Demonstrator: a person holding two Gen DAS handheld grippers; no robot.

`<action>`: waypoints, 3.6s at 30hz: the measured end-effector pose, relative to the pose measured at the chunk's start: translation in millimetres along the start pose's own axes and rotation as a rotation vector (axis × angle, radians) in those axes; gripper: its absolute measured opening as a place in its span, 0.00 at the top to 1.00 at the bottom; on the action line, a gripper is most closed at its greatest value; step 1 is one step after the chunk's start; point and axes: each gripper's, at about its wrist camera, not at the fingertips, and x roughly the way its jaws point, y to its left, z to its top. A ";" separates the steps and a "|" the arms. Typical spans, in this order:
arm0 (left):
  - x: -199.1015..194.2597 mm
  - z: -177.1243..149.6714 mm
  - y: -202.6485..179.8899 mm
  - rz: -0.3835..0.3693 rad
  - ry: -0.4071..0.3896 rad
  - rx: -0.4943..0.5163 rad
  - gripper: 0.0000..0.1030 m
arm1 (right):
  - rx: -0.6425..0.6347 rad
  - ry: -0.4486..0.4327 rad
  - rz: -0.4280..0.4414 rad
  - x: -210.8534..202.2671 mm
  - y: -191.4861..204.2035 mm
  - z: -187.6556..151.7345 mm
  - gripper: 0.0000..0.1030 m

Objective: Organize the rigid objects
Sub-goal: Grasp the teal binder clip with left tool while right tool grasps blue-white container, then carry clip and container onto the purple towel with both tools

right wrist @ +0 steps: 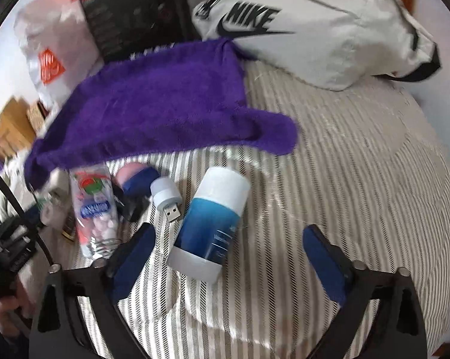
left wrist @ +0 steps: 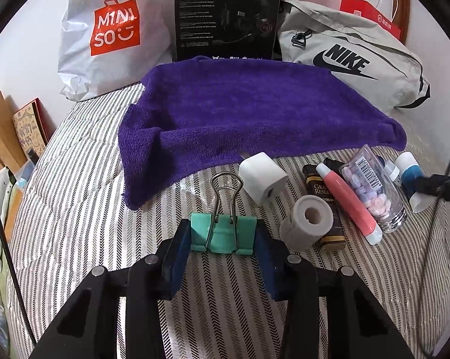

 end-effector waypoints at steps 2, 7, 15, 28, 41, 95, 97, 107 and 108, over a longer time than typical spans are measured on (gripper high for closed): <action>0.0 0.1 0.1 0.000 0.000 0.000 0.61 | -0.037 0.031 -0.007 10.0 3.9 -3.2 0.24; -0.1 0.1 0.5 -0.002 -0.001 -0.007 0.61 | -0.055 0.013 -0.010 5.7 -5.9 -8.1 0.26; -0.6 0.0 -0.5 0.004 0.001 -0.010 0.61 | -0.077 -0.010 -0.049 13.3 -7.7 5.6 0.38; -0.5 0.9 -2.9 0.017 0.004 -0.019 0.61 | -0.123 -0.037 -0.017 8.1 -5.5 1.9 0.64; -31.9 -13.5 9.4 0.012 0.028 -0.083 0.61 | -0.106 -0.062 0.090 -25.6 -16.6 -7.2 0.65; 71.7 206.4 3.5 -0.090 -0.028 -0.049 0.61 | -0.263 -0.084 0.279 69.2 66.7 203.7 0.65; 80.6 203.8 5.1 -0.080 -0.007 -0.052 0.61 | -0.261 -0.067 0.273 80.2 66.4 202.3 0.65; 103.2 196.0 8.9 -0.081 0.048 -0.064 0.61 | -0.281 -0.027 0.224 101.2 68.1 194.0 0.65; 104.9 195.5 7.9 -0.080 0.053 -0.062 0.61 | -0.287 -0.024 0.222 102.1 69.6 193.4 0.65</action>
